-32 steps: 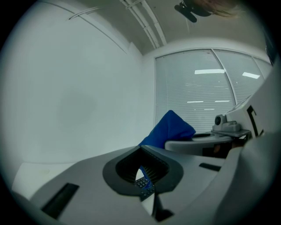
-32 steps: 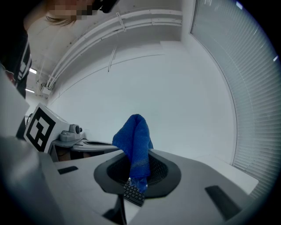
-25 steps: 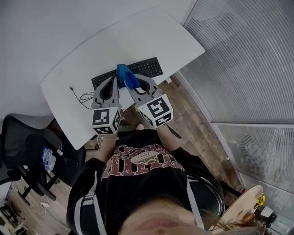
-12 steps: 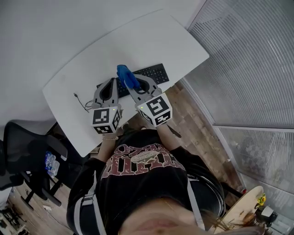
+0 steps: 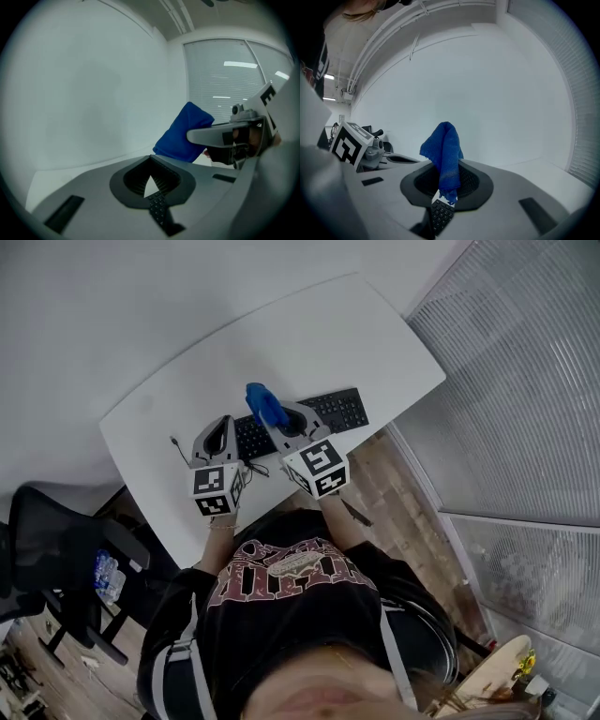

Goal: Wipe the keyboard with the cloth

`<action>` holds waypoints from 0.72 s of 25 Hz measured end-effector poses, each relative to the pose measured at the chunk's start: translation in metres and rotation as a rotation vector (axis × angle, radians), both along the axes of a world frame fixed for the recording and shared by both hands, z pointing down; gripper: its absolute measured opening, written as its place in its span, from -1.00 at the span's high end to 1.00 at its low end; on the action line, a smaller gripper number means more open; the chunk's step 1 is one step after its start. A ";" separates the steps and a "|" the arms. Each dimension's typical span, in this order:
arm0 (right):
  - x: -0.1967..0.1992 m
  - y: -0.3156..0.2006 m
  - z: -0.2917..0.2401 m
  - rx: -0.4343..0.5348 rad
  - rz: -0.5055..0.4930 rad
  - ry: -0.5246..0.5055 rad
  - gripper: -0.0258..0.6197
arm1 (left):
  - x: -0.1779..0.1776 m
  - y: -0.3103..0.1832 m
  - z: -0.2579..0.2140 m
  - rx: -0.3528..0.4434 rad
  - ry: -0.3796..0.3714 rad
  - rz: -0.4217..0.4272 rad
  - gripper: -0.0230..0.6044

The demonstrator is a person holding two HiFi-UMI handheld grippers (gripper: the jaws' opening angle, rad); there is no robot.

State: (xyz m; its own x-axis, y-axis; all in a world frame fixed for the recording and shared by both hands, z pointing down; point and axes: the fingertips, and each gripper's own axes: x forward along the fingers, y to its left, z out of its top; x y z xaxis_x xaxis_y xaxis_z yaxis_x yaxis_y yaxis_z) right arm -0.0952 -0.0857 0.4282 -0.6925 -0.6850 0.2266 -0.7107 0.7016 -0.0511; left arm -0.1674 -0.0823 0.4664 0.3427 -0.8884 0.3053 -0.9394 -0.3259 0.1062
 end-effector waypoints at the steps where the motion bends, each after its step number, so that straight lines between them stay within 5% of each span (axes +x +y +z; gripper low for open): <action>1: -0.005 -0.003 0.003 -0.004 -0.001 0.004 0.74 | -0.007 -0.002 0.007 -0.014 -0.001 -0.005 0.81; 9: -0.027 -0.015 0.036 -0.066 -0.016 0.056 0.74 | -0.047 0.000 0.069 -0.151 -0.023 -0.049 0.81; 18: -0.039 -0.030 0.071 -0.129 -0.095 0.127 0.74 | -0.051 0.010 0.146 -0.367 -0.024 -0.060 0.81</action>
State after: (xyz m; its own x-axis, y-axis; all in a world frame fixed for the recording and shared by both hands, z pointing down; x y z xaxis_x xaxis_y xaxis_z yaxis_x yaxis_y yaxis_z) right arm -0.1341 -0.1160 0.4995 -0.7130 -0.5771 0.3981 -0.6479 0.7594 -0.0594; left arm -0.2182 -0.0724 0.6125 0.2822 -0.7368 0.6144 -0.9594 -0.2144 0.1834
